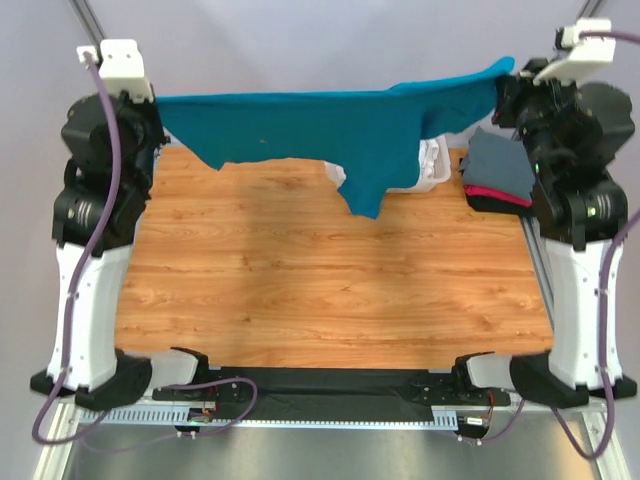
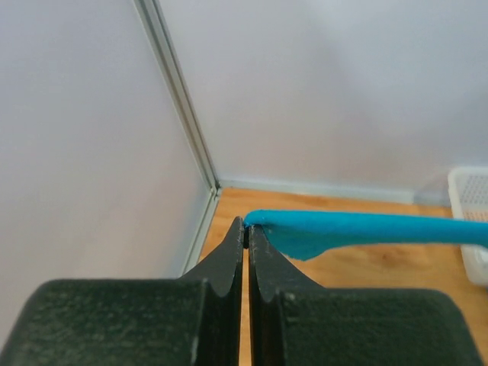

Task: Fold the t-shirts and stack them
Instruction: Flatten the tshirt out

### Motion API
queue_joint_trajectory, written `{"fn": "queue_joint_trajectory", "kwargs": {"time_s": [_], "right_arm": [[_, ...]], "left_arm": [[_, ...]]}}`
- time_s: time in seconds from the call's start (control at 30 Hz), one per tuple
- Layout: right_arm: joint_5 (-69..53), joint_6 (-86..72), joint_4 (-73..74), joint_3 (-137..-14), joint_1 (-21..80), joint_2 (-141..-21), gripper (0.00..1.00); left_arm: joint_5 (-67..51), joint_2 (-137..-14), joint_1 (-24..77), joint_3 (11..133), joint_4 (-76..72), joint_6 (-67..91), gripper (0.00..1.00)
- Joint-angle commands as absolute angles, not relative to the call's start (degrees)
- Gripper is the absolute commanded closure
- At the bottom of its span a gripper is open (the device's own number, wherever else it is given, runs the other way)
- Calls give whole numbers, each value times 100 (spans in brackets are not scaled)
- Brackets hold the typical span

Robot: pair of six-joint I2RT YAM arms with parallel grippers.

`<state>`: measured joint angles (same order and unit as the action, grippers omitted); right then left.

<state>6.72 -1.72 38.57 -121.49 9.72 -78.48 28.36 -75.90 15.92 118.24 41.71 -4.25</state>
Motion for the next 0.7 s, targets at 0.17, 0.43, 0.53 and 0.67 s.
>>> {"fn": "queue_joint_trajectory", "kwargs": {"time_s": [0.17,0.43,0.53,0.67], "right_arm": [[1370,-728,3488,-8651,958,-5593,99],[660,-1713,5200,-6708,958,-3878,100],[502,-1836,5624,-6470,958,-3727,99],[-208,-1951,6011,-5986,958,-3735,98]], "left_arm": [[2461,-5374,1547,8651,3929,147,100],[1137,-3843,1538,7173,4586,1239,100],[687,-3753,1547,7128,5147,1266,100],[738,-3797,1547,7032,5800,1274,99]]}}
